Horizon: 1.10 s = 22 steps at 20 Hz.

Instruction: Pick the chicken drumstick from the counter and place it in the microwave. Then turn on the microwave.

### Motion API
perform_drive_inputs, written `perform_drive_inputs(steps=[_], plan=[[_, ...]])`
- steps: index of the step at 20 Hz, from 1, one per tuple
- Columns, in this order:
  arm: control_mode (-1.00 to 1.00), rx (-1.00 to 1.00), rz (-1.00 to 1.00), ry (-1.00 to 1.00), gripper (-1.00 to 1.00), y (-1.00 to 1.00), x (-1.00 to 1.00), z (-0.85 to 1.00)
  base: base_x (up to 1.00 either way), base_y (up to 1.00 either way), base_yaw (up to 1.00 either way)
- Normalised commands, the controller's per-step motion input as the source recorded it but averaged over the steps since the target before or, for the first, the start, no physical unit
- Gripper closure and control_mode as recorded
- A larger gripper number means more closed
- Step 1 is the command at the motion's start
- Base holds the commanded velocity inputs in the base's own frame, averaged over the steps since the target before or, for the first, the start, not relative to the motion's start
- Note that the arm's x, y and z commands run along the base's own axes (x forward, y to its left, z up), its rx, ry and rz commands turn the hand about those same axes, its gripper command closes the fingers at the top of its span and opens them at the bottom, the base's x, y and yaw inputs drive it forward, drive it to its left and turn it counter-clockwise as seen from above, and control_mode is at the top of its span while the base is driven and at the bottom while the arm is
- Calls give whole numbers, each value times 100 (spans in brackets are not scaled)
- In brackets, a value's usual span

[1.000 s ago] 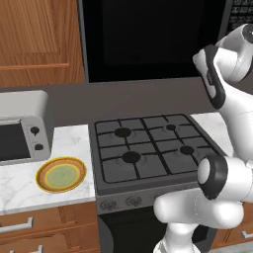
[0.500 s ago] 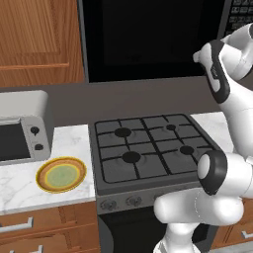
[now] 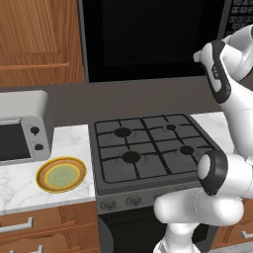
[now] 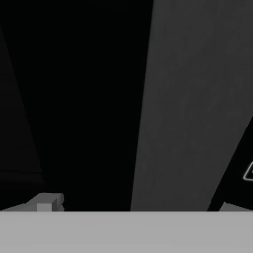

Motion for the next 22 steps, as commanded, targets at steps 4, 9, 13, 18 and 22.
perform_drive_inputs(steps=[4,9,13,18,22], plan=[[-100,1,1,1,-100,0,28,-6,0,0,0],[-100,0,0,1,-100,-6,15,0,0,0,0],[-100,0,1,3,-100,-10,4,0,0,0,0],[-100,0,2,3,-100,-12,0,0,0,0,0],[-100,0,3,2,-100,-9,0,0,0,0,0]])
